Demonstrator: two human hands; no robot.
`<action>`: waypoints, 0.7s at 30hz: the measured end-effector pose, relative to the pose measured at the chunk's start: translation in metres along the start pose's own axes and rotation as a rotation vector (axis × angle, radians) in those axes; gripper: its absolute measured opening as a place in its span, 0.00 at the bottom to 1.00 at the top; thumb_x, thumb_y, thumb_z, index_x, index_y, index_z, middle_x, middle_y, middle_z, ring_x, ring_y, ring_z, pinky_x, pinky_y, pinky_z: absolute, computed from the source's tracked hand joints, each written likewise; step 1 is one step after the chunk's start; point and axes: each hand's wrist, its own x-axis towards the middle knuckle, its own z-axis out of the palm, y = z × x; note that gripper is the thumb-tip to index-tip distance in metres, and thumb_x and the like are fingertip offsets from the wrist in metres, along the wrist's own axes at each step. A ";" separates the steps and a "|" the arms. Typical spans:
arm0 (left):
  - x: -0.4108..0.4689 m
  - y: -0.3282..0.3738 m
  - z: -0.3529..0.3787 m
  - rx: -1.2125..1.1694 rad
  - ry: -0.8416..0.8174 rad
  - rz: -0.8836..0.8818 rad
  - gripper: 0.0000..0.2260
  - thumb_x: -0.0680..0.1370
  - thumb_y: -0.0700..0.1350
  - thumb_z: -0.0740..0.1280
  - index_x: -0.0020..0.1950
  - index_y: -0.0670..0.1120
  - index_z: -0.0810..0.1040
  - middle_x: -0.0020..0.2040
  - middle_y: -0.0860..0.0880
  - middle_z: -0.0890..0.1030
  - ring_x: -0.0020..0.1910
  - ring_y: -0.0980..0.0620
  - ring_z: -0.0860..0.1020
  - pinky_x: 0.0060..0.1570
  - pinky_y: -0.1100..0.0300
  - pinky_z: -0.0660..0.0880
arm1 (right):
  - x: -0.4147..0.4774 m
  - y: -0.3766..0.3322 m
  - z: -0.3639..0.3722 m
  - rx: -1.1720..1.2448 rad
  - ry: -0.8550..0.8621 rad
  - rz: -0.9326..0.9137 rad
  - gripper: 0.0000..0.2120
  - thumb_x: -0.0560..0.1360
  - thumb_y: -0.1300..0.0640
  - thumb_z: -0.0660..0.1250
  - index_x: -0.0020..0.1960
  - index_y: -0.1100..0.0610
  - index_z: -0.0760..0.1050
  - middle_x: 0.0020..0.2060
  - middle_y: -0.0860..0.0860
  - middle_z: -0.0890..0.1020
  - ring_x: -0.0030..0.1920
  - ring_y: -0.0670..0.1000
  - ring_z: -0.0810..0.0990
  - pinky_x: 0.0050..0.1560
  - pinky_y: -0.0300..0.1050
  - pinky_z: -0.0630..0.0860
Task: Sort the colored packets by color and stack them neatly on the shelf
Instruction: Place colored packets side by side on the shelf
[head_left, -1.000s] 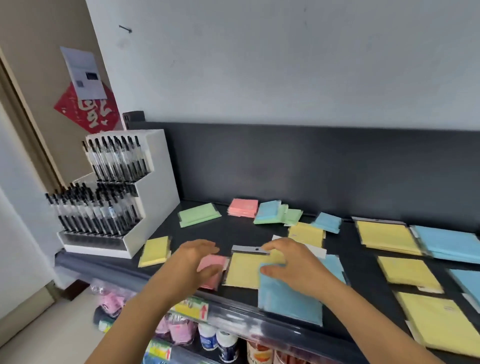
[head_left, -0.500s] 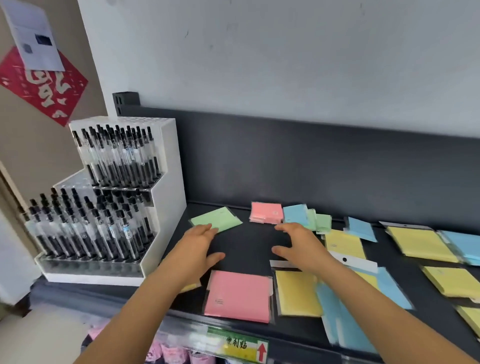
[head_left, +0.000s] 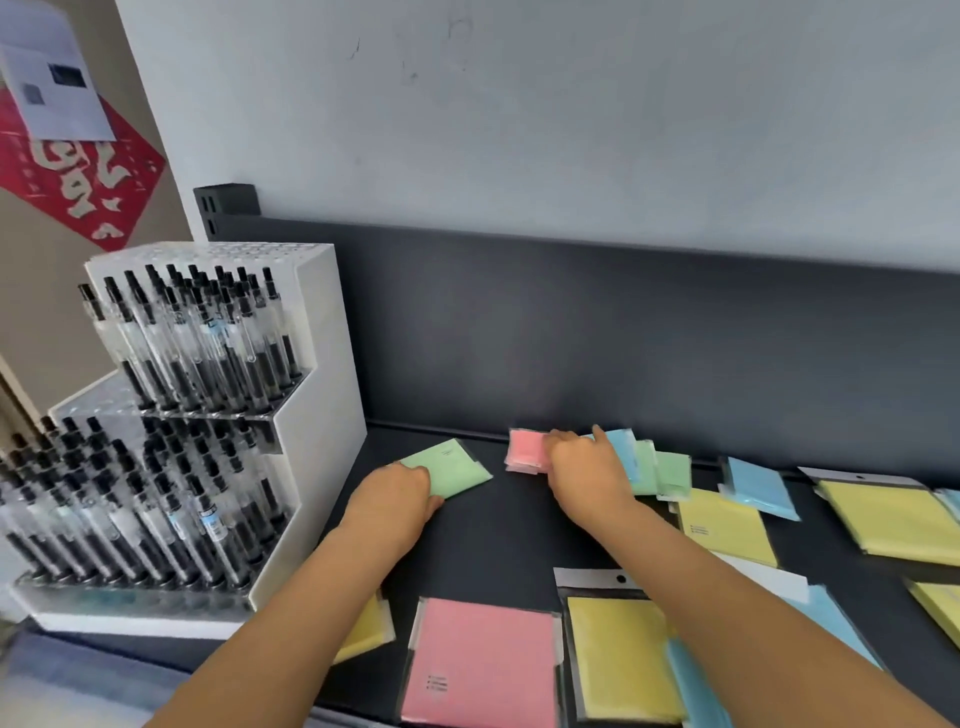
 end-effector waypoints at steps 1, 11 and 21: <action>-0.002 0.003 -0.001 0.057 0.005 0.024 0.13 0.81 0.48 0.57 0.61 0.41 0.71 0.58 0.42 0.76 0.55 0.44 0.76 0.50 0.55 0.72 | -0.001 -0.001 -0.001 -0.033 0.035 -0.009 0.19 0.76 0.65 0.57 0.66 0.61 0.67 0.63 0.57 0.75 0.62 0.56 0.74 0.71 0.49 0.59; -0.015 -0.007 -0.023 -0.377 0.288 -0.097 0.09 0.80 0.43 0.56 0.53 0.39 0.70 0.44 0.37 0.79 0.37 0.39 0.73 0.37 0.50 0.69 | -0.028 0.013 -0.013 0.464 0.264 0.097 0.13 0.78 0.63 0.54 0.57 0.56 0.75 0.46 0.56 0.82 0.44 0.59 0.79 0.39 0.47 0.72; -0.048 0.082 -0.044 -0.544 0.572 0.172 0.09 0.80 0.44 0.57 0.57 0.43 0.71 0.37 0.44 0.78 0.31 0.43 0.72 0.31 0.53 0.66 | -0.104 0.072 -0.048 0.394 0.425 0.133 0.12 0.79 0.61 0.54 0.55 0.57 0.75 0.44 0.55 0.80 0.42 0.57 0.77 0.43 0.53 0.75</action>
